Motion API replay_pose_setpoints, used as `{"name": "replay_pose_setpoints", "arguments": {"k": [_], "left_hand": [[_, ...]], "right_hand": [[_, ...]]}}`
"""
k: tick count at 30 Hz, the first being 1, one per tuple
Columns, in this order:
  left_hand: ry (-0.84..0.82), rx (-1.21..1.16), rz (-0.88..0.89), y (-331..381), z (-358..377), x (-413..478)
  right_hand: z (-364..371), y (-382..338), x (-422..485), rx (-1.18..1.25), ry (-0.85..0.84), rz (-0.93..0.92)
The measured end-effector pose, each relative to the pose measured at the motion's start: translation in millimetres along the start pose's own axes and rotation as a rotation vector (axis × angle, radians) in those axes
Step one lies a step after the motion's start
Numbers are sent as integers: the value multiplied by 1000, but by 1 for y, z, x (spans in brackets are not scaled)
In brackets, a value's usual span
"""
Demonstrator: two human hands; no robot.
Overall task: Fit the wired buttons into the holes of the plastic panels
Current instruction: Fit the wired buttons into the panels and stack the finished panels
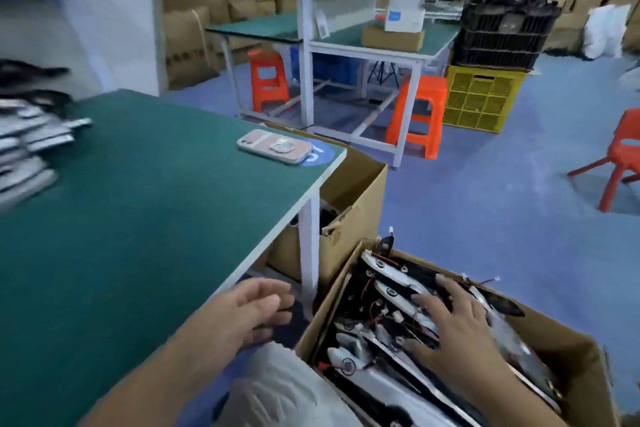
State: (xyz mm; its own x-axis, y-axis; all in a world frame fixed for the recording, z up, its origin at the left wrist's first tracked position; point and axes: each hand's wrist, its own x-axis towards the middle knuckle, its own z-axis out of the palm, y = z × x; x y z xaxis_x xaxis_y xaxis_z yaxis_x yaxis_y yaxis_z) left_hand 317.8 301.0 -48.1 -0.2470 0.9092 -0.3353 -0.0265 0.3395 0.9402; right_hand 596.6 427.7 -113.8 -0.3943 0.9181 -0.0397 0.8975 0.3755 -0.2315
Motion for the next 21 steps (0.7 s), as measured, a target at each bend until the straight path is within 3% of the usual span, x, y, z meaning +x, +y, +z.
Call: {"name": "replay_pose_setpoints", "arguments": {"k": [3,7,10,13,17,21], "left_hand": [[78,-86,199,26,-55,-58],[477,-81,341,34,-137,-138],[834,-63,337,12,-195,-190],[1159,-64,299,-20,-239,-234],[1487,-70,197,-64,-273,-272],[1482,-42,123,-70,-283,-264]], "right_hand": [[-29,-72,23,143,183,-261],[-57,-193,45,322,441,-648],[-53,-289,48,416,447,-903],[-28,-380,46,345,392,-1112],[14,-488,40,247,197,-1156],[45,-564,41,178,183,-1081]]}}
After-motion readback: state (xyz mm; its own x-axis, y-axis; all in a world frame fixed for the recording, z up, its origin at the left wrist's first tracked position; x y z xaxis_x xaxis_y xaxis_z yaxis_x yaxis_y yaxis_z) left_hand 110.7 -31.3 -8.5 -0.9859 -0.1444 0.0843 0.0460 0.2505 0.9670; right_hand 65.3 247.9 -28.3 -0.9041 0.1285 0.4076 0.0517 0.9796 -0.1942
